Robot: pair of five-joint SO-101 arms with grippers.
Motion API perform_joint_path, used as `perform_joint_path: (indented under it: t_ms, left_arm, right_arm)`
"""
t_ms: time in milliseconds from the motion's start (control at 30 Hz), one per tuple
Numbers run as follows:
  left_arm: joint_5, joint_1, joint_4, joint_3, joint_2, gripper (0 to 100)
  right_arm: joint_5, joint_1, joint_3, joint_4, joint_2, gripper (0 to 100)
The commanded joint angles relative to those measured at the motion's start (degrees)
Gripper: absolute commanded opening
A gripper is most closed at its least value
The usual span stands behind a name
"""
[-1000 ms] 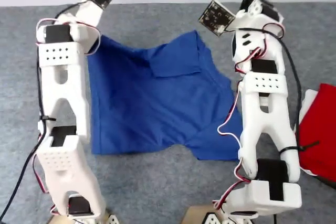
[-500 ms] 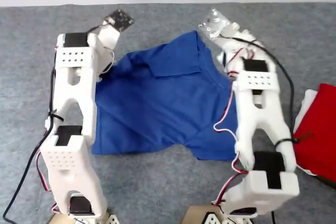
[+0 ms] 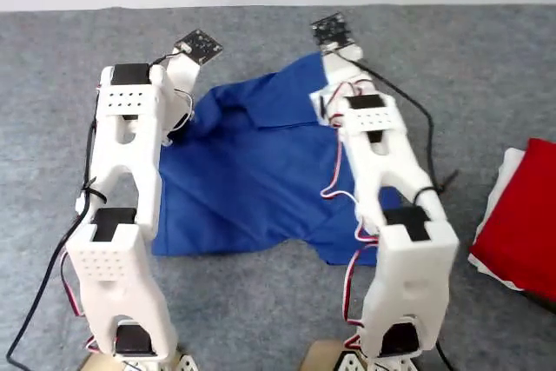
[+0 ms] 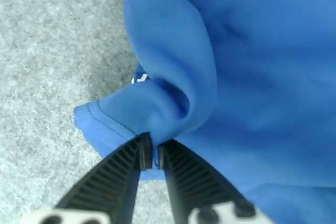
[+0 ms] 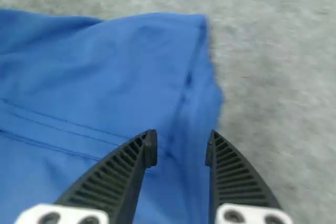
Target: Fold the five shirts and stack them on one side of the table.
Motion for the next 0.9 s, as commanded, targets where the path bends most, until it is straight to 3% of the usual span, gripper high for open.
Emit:
perform_joint_path:
  t_ms: [0, 500, 600, 667, 867]
  left_arm:
    - [1.85, -0.44, -1.49, -0.04, -0.53, 0]
    - [2.20, -0.44, -2.11, 0.40, 4.57, 0]
    - [2.20, -0.44, -2.11, 0.40, 4.57, 0]
    - [2.20, -0.44, -2.11, 0.40, 4.57, 0]
    - [2.20, -0.26, -2.11, 0.40, 4.57, 0]
  right_arm:
    - [-0.62, -1.54, -5.80, 0.22, 1.98, 15.1]
    - [-0.26, -1.98, -12.57, 0.22, 12.53, 12.3]
    - [-0.18, -1.98, -12.66, 0.22, 12.79, 6.0]
    - [1.76, -1.98, -12.66, 0.13, 12.53, 0.6]
    - [7.30, -1.54, -12.84, 0.31, 11.38, 1.1]
